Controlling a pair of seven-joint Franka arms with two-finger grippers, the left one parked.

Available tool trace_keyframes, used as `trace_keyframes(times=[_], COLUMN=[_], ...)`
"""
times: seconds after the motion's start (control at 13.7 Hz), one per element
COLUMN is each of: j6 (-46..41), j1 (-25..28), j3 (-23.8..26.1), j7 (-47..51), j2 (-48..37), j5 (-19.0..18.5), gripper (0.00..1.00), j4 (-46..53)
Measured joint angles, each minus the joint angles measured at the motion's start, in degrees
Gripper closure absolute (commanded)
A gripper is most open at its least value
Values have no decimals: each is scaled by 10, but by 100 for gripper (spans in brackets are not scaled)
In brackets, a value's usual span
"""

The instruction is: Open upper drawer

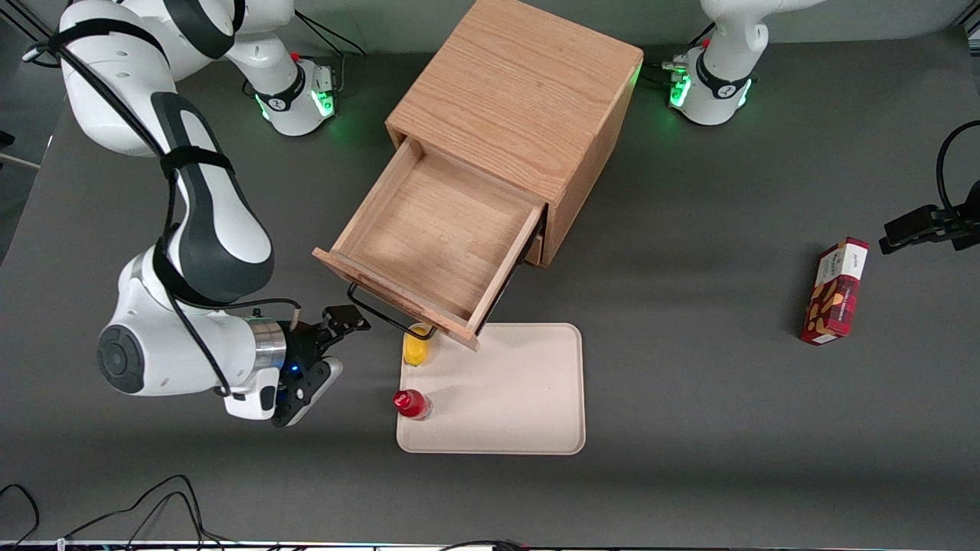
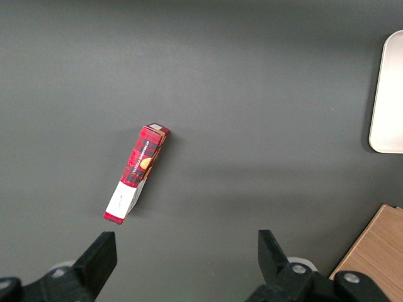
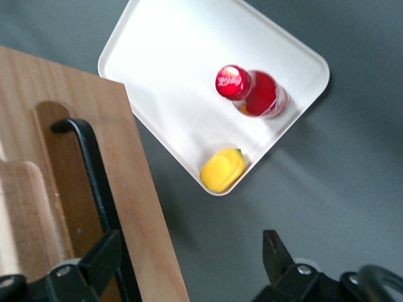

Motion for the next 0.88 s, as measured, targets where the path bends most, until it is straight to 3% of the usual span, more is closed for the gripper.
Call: trace_keyframes(times=[0.29,0.58,0.88], j6=[-48,-132,-220], j1=[-3,-6,-11], j3=[-4,-70,-109], j7=[1,16,144], j2=[-58,-160,-275], j5=[-1,-6,-25], gripper=[0,0,0], j4=[20,11,-47])
